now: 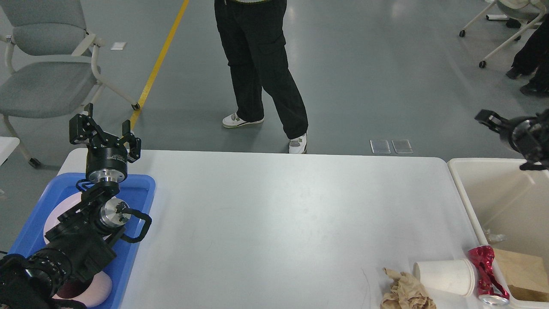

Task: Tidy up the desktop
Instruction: 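Lower the right gripper onto the white cup near the robot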

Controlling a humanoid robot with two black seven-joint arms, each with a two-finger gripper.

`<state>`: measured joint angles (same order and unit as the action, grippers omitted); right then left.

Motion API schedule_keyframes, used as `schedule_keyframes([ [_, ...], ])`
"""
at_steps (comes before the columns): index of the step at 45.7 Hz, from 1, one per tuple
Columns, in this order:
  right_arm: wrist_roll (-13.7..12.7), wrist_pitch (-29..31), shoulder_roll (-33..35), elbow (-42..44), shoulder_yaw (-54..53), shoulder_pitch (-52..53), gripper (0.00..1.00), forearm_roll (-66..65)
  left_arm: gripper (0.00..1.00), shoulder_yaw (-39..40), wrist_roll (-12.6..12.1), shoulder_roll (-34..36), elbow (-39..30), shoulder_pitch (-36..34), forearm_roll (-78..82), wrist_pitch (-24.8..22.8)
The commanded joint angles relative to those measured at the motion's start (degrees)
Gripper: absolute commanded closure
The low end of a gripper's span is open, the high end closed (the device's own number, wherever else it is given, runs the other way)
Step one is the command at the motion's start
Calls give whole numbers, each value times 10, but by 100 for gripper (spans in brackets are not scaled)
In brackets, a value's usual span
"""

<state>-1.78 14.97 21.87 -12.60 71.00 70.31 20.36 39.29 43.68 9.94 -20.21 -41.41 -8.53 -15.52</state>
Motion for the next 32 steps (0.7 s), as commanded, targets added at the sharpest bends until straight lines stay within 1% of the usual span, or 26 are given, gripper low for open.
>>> schedule_keyframes([
  [1, 5, 47, -37, -193, -2, 161, 0, -22, 4, 0, 0, 0, 0, 0, 1, 0],
  [4, 12, 45, -39, -363, -5, 248, 0, -64, 4, 0, -1, 0, 0, 0, 0, 0],
  [9, 12, 23, -46, -572, -38, 327, 0, -136, 4, 0, -1, 0, 0, 0, 1, 1],
  [13, 17, -5, -52, -666, -44, 365, 0, -140, 4, 0, -1, 0, 0, 0, 1, 0],
  [17, 36, -11, -48, -723, -42, 392, 0, -140, 4, 0, -1, 0, 0, 0, 1, 0],
  [20, 39, -17, -45, -746, -39, 398, 0, -139, 4, 2, -1, 0, 0, 0, 1, 0],
  [23, 39, -36, -35, -737, -31, 382, 0, -137, 4, 2, -1, 0, -1, 0, 1, 0],
  [28, 42, -81, -6, -668, 3, 282, 0, -150, 4, 2, -1, 0, -1, 0, 1, 0],
  [32, 58, -94, 34, -596, 11, 208, 0, -177, 4, 2, -1, 1, -1, 0, 1, 0],
])
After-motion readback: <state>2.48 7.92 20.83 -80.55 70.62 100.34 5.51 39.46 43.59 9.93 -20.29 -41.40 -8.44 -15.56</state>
